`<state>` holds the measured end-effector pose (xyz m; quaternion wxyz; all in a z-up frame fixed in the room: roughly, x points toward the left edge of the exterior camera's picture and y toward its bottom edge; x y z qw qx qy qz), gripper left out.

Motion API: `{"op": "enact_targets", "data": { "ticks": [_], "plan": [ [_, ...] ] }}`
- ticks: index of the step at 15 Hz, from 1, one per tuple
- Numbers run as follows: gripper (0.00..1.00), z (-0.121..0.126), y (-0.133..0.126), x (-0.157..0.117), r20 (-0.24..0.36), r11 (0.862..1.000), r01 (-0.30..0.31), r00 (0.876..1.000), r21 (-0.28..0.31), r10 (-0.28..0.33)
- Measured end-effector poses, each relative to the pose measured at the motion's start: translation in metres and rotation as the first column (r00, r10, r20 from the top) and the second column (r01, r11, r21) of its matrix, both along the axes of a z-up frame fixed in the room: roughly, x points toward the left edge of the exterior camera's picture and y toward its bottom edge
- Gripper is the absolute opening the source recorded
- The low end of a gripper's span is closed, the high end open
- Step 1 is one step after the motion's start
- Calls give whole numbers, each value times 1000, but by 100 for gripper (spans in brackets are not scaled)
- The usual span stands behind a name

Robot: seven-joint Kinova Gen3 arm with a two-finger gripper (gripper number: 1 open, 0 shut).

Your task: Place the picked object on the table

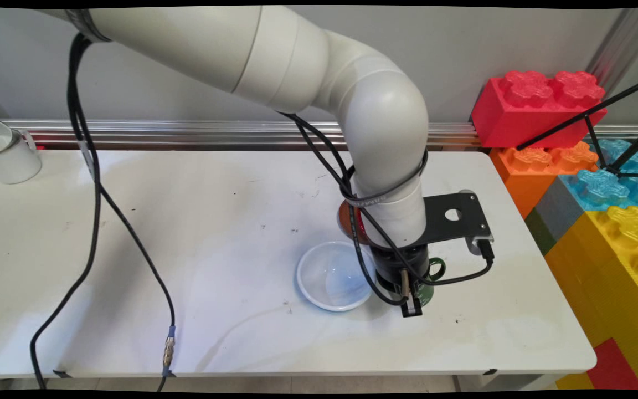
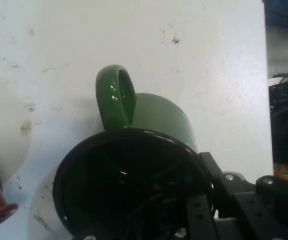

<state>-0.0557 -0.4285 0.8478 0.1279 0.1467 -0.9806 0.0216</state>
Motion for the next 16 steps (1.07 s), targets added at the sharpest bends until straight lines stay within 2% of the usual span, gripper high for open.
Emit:
{"op": "enact_targets", "data": {
  "ticks": [16],
  "plan": [
    [0,-28,-3,-15,24,997,69,997,-19,-69]
  ]
}}
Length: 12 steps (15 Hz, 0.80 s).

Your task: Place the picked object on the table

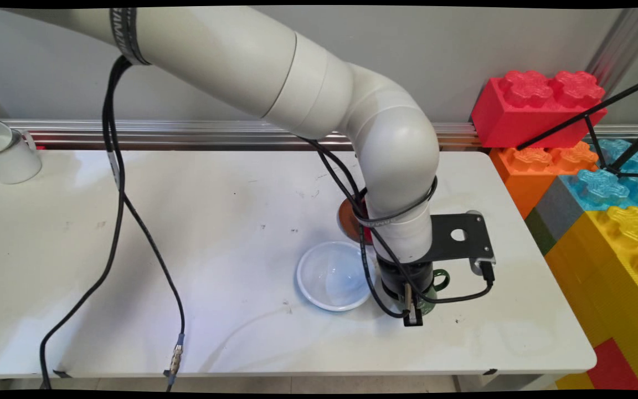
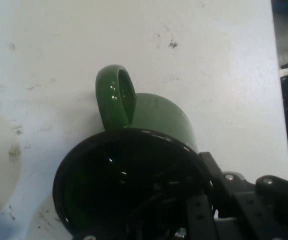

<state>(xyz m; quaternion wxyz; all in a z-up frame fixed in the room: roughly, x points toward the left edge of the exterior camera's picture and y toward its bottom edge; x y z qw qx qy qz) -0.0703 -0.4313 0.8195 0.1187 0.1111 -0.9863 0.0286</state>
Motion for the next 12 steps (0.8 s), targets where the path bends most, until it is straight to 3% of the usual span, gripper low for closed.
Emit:
{"op": "enact_targets", "data": {
  "ticks": [5,6,12],
  "plan": [
    [0,-4,1,0,7,1000,12,1000,-4,-12],
    [100,-5,1,0,8,1000,14,1000,-6,-13],
    [100,-8,1,0,7,1000,9,1000,-7,-9]
  ]
}}
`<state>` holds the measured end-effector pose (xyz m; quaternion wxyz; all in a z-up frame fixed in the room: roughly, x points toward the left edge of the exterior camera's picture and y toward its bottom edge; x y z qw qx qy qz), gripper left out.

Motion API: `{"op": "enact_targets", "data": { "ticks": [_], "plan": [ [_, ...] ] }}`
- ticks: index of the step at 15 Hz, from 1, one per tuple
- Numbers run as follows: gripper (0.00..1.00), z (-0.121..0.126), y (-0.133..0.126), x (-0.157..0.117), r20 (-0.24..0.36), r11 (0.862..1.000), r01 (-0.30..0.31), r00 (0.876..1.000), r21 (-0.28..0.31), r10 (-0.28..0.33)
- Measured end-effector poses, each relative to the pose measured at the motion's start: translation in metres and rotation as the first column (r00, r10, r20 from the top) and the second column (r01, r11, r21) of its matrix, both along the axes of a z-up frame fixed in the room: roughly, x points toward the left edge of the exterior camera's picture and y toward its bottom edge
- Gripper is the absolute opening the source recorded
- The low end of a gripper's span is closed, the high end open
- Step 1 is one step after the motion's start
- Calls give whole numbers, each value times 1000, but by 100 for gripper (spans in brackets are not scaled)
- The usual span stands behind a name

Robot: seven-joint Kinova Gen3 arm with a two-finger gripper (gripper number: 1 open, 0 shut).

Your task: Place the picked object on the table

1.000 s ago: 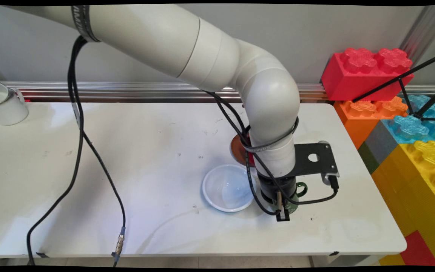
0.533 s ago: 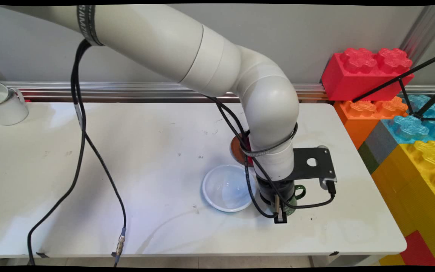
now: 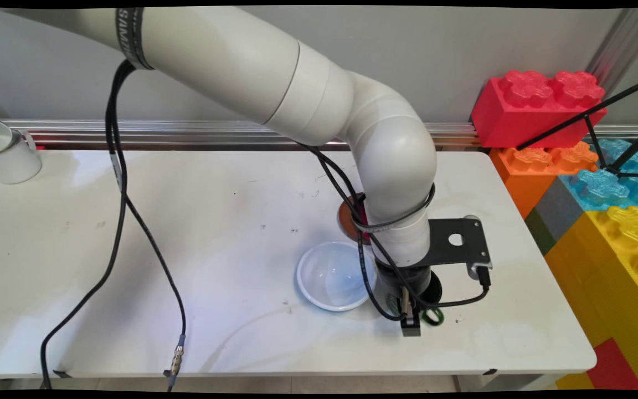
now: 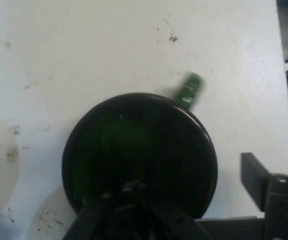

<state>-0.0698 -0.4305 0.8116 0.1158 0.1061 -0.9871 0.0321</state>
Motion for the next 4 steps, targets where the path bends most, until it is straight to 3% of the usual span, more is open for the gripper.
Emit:
{"op": "enact_targets", "data": {
  "ticks": [4],
  "plan": [
    [100,-1,0,2,-11,1000,-18,1000,1,18]
  ]
}}
